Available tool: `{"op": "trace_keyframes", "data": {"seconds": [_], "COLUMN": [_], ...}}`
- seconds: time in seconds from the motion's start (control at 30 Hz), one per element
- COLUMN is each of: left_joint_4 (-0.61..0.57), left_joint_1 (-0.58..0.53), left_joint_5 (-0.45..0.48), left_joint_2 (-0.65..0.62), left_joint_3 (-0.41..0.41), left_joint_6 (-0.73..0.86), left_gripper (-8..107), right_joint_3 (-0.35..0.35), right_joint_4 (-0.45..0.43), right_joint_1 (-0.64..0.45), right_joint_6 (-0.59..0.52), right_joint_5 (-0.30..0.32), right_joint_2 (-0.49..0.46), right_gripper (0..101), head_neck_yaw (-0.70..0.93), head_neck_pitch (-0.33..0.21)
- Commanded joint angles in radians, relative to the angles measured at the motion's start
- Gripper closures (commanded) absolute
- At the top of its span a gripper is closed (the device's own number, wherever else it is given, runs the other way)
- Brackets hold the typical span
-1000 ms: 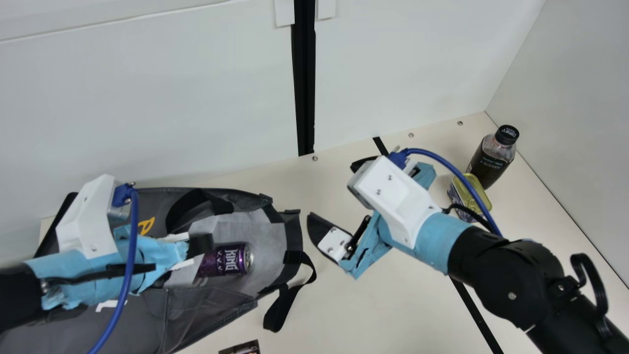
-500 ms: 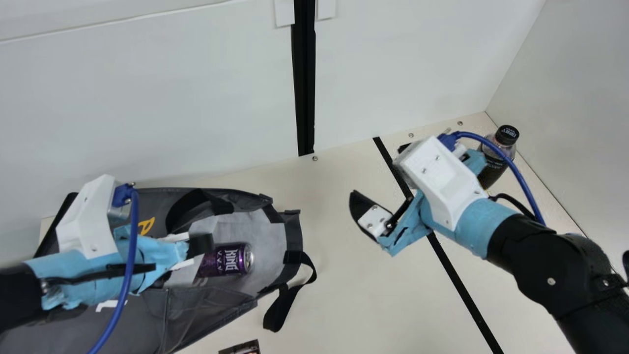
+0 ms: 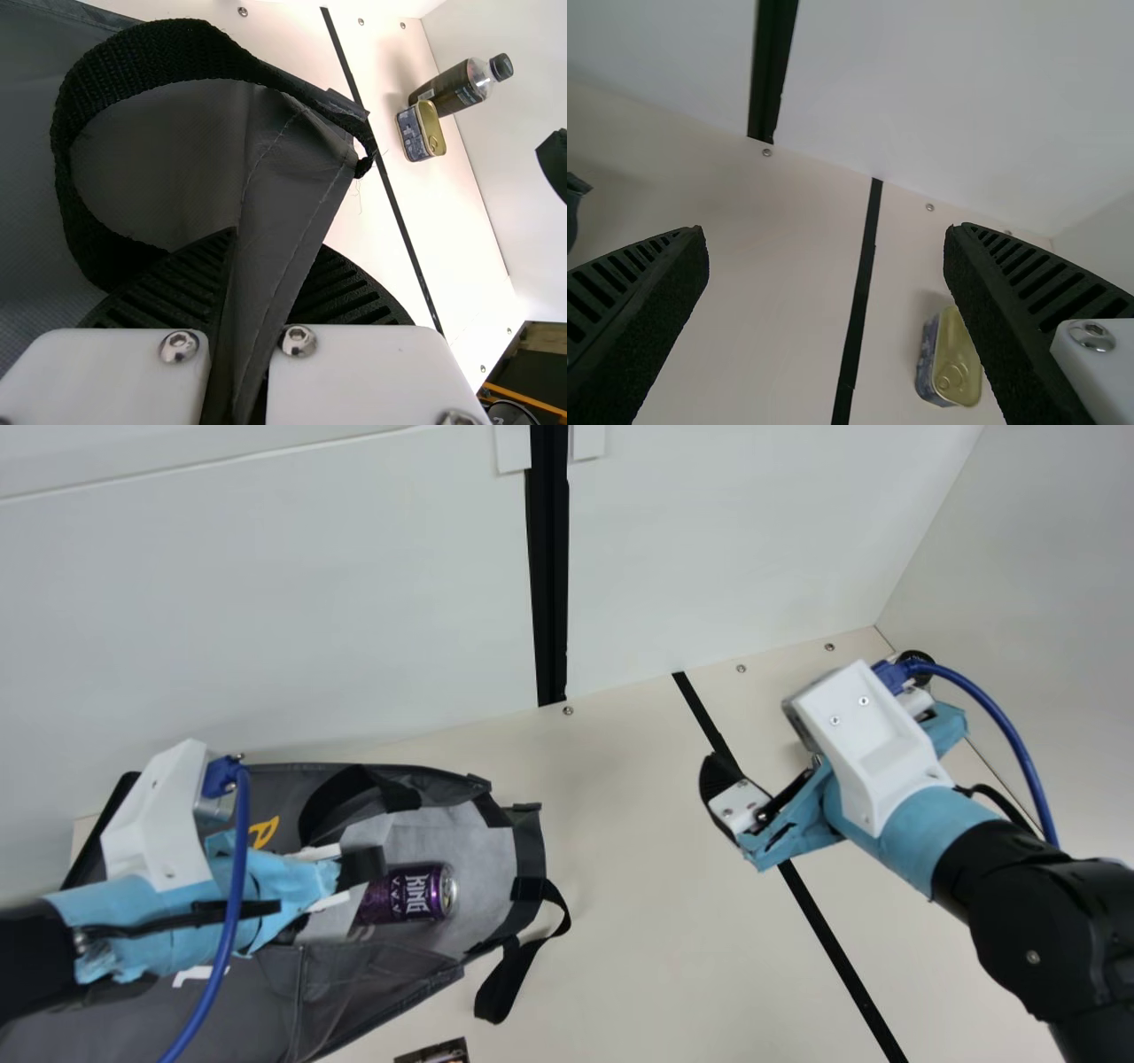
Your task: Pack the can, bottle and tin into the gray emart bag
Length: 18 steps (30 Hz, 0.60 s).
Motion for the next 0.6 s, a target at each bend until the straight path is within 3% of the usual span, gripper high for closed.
{"op": "trace_keyframes", "data": {"seconds": [0.0, 0.57], "left_joint_4": [0.000, 0.000], "left_joint_1": [0.000, 0.000], "left_joint_5": [0.000, 0.000], "left_joint_2": [0.000, 0.000], "left_joint_3": [0.000, 0.000], "left_joint_6": [0.000, 0.000], "left_gripper": [89, 89], "right_joint_3": [-0.004, -0.038], "right_joint_4": [-0.077, -0.362], "right_joint_1": [-0.004, -0.008], "right_joint_6": [0.083, 0.413], "right_joint_5": [0.009, 0.095], "right_joint_2": [-0.007, -0.065], "right_gripper": [11, 11], "head_neck_yaw": [-0.001, -0.001], "head_neck_pitch": [-0.023, -0.023]}}
